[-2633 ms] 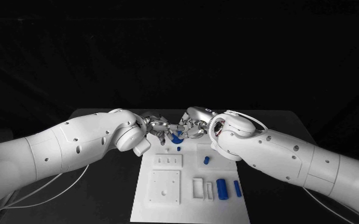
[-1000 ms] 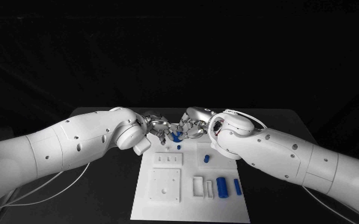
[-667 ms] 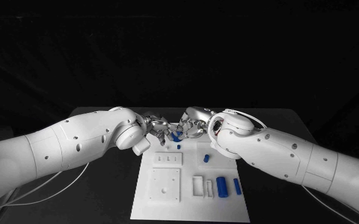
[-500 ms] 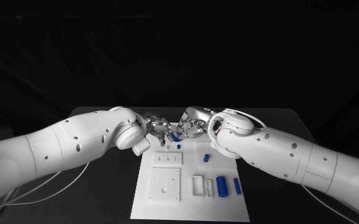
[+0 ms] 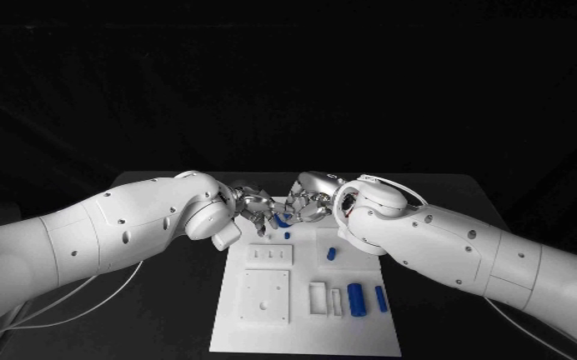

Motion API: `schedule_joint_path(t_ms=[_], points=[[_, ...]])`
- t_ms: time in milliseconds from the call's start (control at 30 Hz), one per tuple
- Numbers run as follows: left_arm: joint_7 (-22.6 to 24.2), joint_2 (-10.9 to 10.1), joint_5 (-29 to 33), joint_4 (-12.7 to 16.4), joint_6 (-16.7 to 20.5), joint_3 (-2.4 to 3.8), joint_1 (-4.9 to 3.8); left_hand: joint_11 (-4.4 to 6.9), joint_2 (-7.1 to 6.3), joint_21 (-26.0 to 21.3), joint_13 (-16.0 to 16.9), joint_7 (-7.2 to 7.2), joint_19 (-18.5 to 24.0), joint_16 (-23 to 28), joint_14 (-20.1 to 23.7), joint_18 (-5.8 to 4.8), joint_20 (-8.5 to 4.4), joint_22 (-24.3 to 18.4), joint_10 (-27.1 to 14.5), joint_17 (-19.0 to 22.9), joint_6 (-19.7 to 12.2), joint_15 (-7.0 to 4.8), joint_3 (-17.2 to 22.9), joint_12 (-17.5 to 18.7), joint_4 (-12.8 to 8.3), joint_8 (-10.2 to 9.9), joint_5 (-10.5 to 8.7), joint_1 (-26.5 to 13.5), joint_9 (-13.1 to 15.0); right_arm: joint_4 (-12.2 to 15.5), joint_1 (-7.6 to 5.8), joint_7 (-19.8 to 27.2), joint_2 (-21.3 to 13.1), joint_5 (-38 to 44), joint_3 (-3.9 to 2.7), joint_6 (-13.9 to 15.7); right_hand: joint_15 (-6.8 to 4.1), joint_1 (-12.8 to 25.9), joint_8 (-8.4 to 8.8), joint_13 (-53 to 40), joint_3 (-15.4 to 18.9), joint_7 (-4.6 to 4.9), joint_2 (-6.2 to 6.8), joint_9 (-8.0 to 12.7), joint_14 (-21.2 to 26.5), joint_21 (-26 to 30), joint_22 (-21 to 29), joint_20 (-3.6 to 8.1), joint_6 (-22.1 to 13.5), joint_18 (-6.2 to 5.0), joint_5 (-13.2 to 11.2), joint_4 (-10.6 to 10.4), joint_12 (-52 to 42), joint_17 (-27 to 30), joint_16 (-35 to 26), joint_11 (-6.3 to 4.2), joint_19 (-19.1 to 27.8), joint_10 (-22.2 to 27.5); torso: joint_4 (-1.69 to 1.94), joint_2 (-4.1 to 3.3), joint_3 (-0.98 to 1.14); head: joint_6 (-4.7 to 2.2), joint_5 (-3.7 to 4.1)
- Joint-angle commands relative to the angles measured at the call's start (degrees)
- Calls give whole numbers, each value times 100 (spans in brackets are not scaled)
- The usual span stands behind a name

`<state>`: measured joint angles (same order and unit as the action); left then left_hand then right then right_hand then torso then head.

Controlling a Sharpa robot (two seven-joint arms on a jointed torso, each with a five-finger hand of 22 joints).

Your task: Assemble the parts on the task board

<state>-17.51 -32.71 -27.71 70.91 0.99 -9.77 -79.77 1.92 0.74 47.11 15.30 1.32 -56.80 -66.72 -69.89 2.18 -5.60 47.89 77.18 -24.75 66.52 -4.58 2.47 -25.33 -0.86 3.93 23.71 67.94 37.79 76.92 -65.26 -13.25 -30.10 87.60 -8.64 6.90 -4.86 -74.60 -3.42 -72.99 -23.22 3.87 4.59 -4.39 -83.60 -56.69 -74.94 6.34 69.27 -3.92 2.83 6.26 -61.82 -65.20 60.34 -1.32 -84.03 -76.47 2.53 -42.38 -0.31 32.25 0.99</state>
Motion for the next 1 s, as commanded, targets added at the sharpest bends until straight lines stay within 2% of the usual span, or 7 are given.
schedule_joint_path(t_ms=[33,400,567,633,733,800,1000], points=[[39,10,-18,17,-54,-3,0,-13,108,-31,-18,-8,-26,26,45,-76,1,22,-25,1,-33,6,80,41,-56,-7,15,41,27,7,-7,17,4,46,-8,-80,-33,1,-26,8,-5,-22,-43,-9,-4,17,-733,-11,64,11,35,-25,25,2,-24,-14,-171,8,-4,0,1,-3,1],[15,50,-26,-36,-58,-3,2,-21,245,-77,-34,3,-28,35,55,-75,7,82,-27,3,-78,12,208,63,-134,-9,31,-18,68,34,-6,15,-2,42,-6,-97,-33,1,-26,8,-5,-22,-43,-9,-4,17,-733,-11,64,11,35,-25,25,2,-24,-14,-171,8,0,-6,2,18,3],[-9,79,-33,-63,-107,-6,9,-28,304,-87,-55,16,-28,39,58,-70,9,107,-30,5,-114,16,330,91,-218,-6,162,5,87,40,-6,8,-4,41,-6,-90,-33,1,-26,8,-5,-22,-43,-9,-4,17,-733,-11,64,11,35,-25,25,2,-24,-14,-171,8,-1,-7,1,29,16],[-15,83,-35,-70,-123,-8,11,-30,311,-96,-76,19,-28,37,61,-64,11,136,-17,2,-125,17,428,115,-311,-2,229,-30,123,40,-6,5,-5,41,-6,-85,-33,1,-26,8,-5,-22,-43,-9,-4,17,-733,-11,64,11,35,-25,25,2,-24,-14,-171,8,0,-5,2,33,22],[-12,83,-37,-78,-137,-12,14,-35,363,-99,-99,42,-27,38,63,-56,9,170,-9,0,-150,17,591,145,-448,2,460,-23,172,35,-6,-1,-7,41,-6,-83,-33,1,-26,8,-5,-22,-43,-9,-4,17,-733,-11,64,11,35,-25,25,2,-24,-14,-171,8,0,2,5,48,19],[-2,80,-36,-80,-138,-14,14,-37,402,-97,-113,54,-21,38,65,-48,10,194,0,-1,-157,18,689,161,-523,4,548,-50,206,26,-5,-5,-7,41,-6,-86,-33,1,-26,8,-5,-22,-43,-9,-4,17,-733,-11,64,11,35,-25,25,2,-24,-14,-171,8,0,3,2,51,19],[54,65,-9,-78,-104,-16,15,-23,517,-59,-133,56,-9,8,47,-21,-4,303,69,-28,-41,4,1039,178,-823,22,734,-196,332,-8,-3,-14,0,41,-6,-94,-34,7,-21,19,19,-19,-53,-9,-3,33,-731,-8,55,12,38,0,39,6,-35,-15,-170,21,4,2,2,59,15]])
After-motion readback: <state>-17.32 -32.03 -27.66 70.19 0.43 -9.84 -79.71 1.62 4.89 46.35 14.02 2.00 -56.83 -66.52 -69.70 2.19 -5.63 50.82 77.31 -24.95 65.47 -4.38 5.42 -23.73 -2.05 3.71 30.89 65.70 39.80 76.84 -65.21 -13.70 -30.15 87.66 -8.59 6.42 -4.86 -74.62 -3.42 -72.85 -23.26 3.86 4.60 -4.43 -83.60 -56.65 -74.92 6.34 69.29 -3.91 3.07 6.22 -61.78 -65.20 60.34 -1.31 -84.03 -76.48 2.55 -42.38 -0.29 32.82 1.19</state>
